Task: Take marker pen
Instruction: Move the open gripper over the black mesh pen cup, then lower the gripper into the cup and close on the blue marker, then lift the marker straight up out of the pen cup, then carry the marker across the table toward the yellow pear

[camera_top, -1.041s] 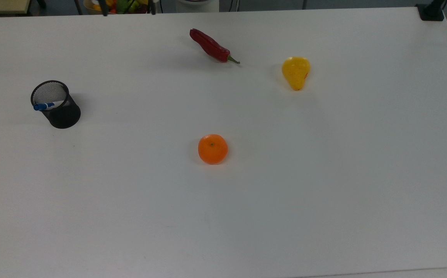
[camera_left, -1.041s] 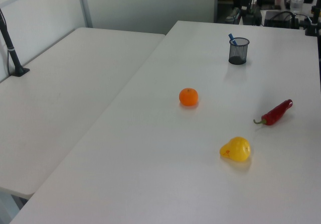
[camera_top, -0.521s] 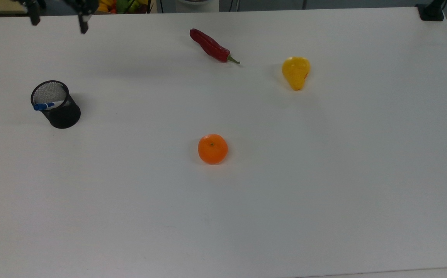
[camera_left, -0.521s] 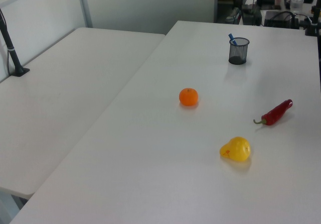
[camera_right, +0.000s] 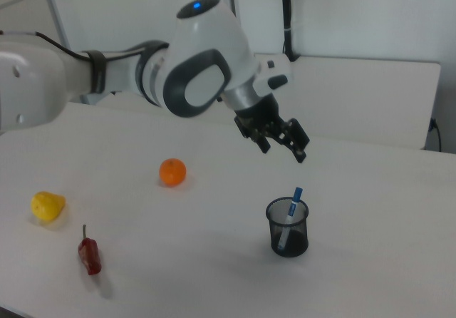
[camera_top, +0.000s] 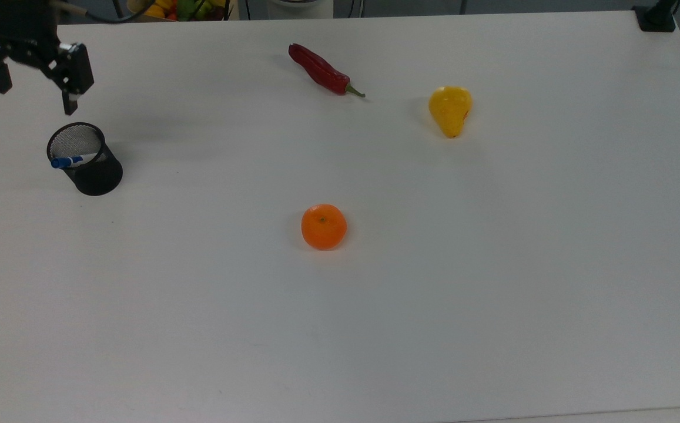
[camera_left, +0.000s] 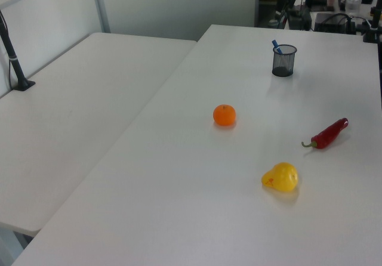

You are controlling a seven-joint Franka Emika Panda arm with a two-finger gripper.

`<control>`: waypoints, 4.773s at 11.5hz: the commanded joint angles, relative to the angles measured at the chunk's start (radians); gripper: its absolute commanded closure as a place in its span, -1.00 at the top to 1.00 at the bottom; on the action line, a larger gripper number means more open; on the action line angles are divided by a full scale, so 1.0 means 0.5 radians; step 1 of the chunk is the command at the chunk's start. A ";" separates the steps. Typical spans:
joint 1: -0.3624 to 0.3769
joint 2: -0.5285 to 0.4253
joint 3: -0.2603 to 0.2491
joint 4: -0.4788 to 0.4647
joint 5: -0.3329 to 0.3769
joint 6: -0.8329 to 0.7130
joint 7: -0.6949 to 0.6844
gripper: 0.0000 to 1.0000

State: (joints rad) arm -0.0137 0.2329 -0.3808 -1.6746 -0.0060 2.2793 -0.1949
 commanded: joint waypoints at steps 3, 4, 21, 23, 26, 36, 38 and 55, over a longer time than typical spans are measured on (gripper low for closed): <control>-0.013 0.111 -0.015 -0.210 -0.025 0.390 -0.031 0.88; -0.016 0.135 -0.015 -0.216 -0.025 0.411 -0.034 0.79; -0.016 0.271 -0.012 -0.265 -0.022 0.663 -0.037 -0.84; -0.016 0.255 -0.012 -0.265 -0.022 0.660 -0.040 -0.93; -0.028 0.179 -0.012 -0.256 -0.019 0.639 -0.052 -0.96; 0.156 -0.386 0.056 -0.173 0.058 0.299 -0.012 -1.00; 0.254 -0.484 0.062 -0.154 0.143 0.014 -0.006 -0.99; 0.634 0.215 0.896 0.002 0.224 -0.163 1.065 -0.96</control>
State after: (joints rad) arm 0.2845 0.2751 0.0503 -1.7033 0.1139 2.1473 0.3175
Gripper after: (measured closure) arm 0.819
